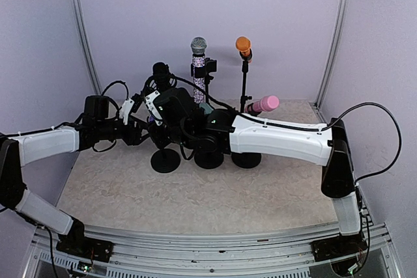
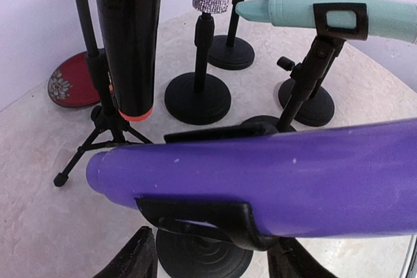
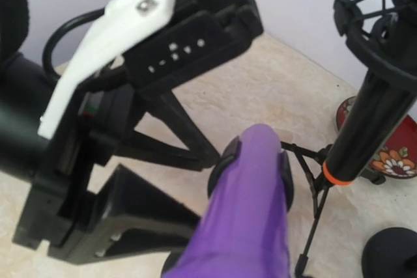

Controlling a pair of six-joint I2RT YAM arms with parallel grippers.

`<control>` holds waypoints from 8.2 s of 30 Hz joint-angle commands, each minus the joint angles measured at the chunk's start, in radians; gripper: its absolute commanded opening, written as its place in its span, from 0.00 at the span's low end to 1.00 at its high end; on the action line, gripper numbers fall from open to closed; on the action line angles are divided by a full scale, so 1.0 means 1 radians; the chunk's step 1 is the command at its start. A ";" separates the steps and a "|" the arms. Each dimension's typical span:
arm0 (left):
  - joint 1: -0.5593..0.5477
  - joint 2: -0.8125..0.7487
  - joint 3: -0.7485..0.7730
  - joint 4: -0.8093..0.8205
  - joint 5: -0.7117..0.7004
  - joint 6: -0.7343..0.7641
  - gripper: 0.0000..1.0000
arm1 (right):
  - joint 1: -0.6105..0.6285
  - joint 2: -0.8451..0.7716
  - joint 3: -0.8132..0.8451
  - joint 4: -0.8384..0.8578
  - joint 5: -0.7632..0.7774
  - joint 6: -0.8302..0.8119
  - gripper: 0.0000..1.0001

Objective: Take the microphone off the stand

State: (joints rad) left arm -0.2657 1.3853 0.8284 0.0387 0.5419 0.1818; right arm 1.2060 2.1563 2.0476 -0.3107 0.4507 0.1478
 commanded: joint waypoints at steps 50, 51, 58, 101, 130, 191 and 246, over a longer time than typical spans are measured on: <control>0.084 0.098 -0.155 0.384 0.015 -0.258 0.00 | 0.046 -0.113 -0.214 0.431 -0.113 0.053 0.00; 0.091 0.098 -0.155 0.381 0.004 -0.256 0.00 | 0.049 -0.116 -0.218 0.430 -0.110 0.048 0.00; 0.103 0.088 -0.171 0.376 -0.051 -0.224 0.00 | 0.084 -0.160 -0.262 0.444 -0.070 0.000 0.00; -0.062 0.134 -0.089 0.174 -0.413 -0.123 0.00 | 0.224 -0.654 -0.576 0.231 0.153 0.059 0.00; -0.112 -0.024 -0.024 -0.270 0.199 0.197 0.99 | 0.149 -0.540 -0.417 0.027 0.078 0.141 0.00; 0.058 -0.338 0.404 -1.119 0.118 0.938 0.28 | -0.043 -0.061 0.051 0.063 -0.861 0.286 0.00; 0.274 0.176 0.008 -0.175 -0.543 0.634 0.00 | -0.046 -0.042 -0.055 -0.040 -0.240 0.204 1.00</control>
State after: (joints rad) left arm 0.0051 1.5051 0.8337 -0.3447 0.1051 0.8566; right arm 1.1507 2.0571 1.9511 -0.3134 0.1577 0.3859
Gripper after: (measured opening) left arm 0.341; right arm 0.998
